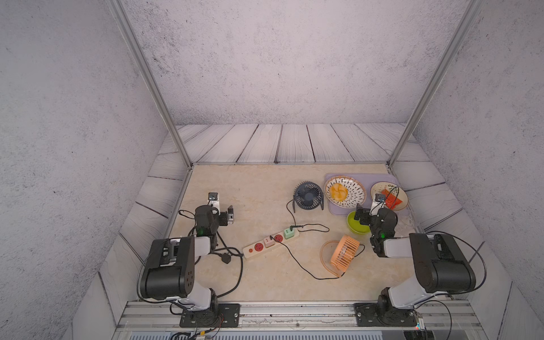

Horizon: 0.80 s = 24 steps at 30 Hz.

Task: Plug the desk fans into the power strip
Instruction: Reset both arms

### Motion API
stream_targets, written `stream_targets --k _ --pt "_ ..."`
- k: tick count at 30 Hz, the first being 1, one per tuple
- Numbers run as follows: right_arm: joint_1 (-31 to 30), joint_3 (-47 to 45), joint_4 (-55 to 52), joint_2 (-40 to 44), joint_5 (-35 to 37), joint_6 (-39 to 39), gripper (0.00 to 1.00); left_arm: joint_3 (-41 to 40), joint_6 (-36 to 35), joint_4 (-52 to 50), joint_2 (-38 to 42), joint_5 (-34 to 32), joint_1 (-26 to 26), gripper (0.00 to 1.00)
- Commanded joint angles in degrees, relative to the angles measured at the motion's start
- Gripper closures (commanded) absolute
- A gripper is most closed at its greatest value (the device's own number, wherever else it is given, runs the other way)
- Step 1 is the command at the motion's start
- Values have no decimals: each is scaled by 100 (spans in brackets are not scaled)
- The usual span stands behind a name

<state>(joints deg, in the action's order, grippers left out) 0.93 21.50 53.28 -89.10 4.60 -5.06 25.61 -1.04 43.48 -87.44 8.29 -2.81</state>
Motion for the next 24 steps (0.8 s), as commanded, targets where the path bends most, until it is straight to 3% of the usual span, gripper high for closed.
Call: stream_targets --k 1,8,11,14,18,21,24 --pt "18 -161 147 205 -155 90 1 76 60 -6 -10 -21 33 0" --pt "21 -131 -463 715 -221 139 1 66 57 -1 0 -21 32 0" --pt "20 -51 -475 460 -81 61 1 74 60 -1 4 -21 32 0" --pt "21 -94 304 -56 163 -74 1 71 59 -1 -2 -21 30 0" --pt "21 289 -908 195 120 -60 1 71 59 5 -3 -21 35 0" --pt "19 63 5 -30 91 -31 1 76 60 -1 -1 -21 33 0" --pt "21 121 -339 19 63 -14 1 76 58 -6 0 -21 29 0"
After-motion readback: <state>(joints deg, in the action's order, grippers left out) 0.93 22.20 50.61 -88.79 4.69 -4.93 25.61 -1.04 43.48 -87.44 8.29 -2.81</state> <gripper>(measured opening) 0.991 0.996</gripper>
